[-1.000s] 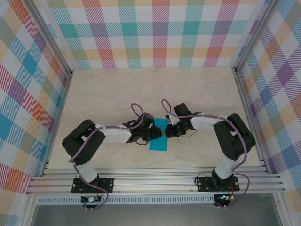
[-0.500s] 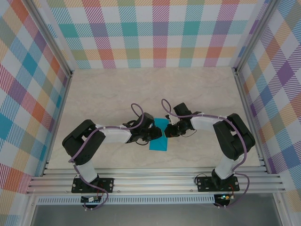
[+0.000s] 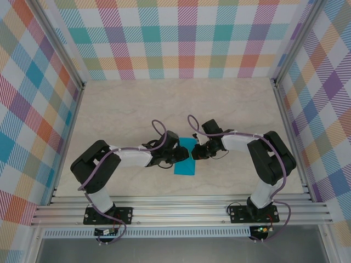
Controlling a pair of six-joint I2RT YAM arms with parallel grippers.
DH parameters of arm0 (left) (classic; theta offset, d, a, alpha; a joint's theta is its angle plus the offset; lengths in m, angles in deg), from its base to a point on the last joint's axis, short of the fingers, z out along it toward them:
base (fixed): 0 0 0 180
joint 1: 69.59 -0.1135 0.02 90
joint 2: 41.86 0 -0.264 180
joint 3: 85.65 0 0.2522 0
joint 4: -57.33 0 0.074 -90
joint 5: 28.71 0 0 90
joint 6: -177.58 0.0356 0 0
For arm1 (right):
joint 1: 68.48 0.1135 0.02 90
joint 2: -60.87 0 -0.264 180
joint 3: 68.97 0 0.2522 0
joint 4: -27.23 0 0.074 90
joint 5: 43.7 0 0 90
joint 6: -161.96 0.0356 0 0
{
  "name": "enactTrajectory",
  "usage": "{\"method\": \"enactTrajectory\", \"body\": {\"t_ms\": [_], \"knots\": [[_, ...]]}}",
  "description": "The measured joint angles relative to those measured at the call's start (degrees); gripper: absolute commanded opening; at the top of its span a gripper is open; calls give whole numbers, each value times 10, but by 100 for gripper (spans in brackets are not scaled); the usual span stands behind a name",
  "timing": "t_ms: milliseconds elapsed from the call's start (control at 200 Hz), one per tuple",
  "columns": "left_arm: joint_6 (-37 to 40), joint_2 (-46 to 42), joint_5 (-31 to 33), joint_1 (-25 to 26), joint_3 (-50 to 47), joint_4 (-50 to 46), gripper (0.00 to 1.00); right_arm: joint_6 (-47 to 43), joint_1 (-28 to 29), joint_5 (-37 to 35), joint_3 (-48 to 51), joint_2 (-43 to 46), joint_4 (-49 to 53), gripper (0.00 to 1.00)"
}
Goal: Fold a paper plane with a square sheet of paper (pick it up from the middle)
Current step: Fold the triangle a second time at the center of the table.
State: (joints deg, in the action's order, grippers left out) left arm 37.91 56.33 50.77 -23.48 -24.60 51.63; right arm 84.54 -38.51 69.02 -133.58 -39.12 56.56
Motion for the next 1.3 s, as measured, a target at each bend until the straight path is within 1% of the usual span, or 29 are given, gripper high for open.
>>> {"method": "enactTrajectory", "body": {"t_ms": [175,400,595,705,1100,1300], "knots": [[2,-25,3,0,-2,3,33,0,0,0,0,0,2,8],[2,-27,-6,0,-2,22,31,0,0,0,-2,-2,3,8],[-2,-3,-25,0,-3,57,30,0,0,0,-3,-3,4,8],[-3,11,-30,0,-6,61,30,0,0,0,-3,-3,4,8],[-5,27,-20,0,-26,71,28,0,0,0,-4,-4,4,8],[-7,27,-17,0,-37,87,27,0,0,0,-7,-6,4,11]]}}
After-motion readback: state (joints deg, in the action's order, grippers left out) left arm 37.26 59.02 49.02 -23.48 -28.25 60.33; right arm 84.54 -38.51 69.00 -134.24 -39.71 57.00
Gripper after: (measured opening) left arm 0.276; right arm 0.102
